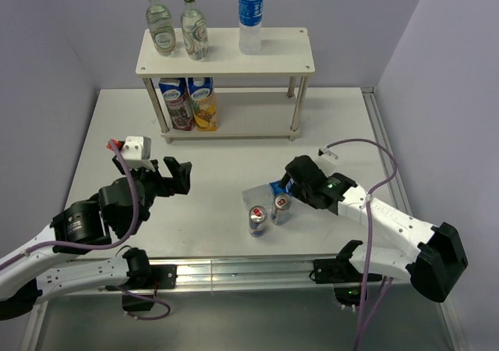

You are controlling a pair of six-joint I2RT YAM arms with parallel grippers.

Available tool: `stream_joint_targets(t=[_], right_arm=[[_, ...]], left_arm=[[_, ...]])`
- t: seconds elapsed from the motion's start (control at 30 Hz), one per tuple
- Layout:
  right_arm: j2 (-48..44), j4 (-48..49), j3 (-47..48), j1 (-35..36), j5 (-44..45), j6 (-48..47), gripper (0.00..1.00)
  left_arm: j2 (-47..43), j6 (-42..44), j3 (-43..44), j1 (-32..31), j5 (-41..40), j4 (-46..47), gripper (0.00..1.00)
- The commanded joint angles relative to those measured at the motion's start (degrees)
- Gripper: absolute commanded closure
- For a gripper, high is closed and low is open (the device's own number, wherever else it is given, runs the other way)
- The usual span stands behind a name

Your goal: Place and organize the beverage onto the shelf

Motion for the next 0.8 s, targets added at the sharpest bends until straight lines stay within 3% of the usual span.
stream_joint_targets(t=[0.0, 0.33, 0.77], right_arm=[[3.16, 2.48, -2.47, 0.29, -2.91, 3.05, 0.07], [14.68, 12.59, -0.20, 0.38, -3.27, 1.48, 0.07], [26.37, 17.07, 9.21, 0.47, -3.62, -0.64, 0.08]], left_arm=[[-0.77, 0.56, -0.41, -0.32, 0.86, 2.05, 0.02], [0.29, 0.47, -0.32, -0.41, 0.60, 1.44, 0.02], [0.46, 1.17, -0.68, -0.59, -0.02, 1.26, 0.01]])
